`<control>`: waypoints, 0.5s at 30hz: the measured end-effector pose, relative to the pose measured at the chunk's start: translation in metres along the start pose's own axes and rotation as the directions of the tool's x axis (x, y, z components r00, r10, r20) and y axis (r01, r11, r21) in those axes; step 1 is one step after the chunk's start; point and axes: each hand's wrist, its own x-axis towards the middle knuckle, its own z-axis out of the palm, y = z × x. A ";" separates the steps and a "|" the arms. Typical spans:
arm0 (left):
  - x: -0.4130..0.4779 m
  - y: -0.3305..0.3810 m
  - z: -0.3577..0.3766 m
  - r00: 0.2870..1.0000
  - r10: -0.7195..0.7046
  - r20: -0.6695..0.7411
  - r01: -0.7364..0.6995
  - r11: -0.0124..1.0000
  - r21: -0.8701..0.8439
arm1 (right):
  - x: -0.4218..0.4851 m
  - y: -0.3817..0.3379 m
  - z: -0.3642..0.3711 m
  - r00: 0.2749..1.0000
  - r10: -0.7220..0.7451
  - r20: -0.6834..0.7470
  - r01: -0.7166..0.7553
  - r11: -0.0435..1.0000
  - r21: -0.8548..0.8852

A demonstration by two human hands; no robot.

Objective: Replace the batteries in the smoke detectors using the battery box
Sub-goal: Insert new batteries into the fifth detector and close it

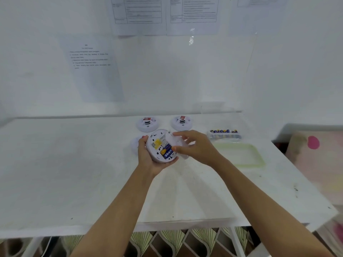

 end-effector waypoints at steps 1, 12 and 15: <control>0.000 -0.001 0.003 1.000 -0.007 0.025 0.007 1.000 -0.013 | 0.001 -0.004 0.003 1.000 -0.008 0.000 0.008 1.000 -0.006; 0.004 -0.011 0.024 0.998 0.051 0.048 -0.051 0.999 -0.003 | 0.002 -0.016 0.021 0.987 -0.041 -0.158 0.021 0.992 -0.126; 0.004 -0.012 0.025 0.997 0.073 0.038 -0.073 0.997 -0.010 | 0.002 -0.017 0.020 0.986 -0.081 -0.149 0.057 0.986 -0.157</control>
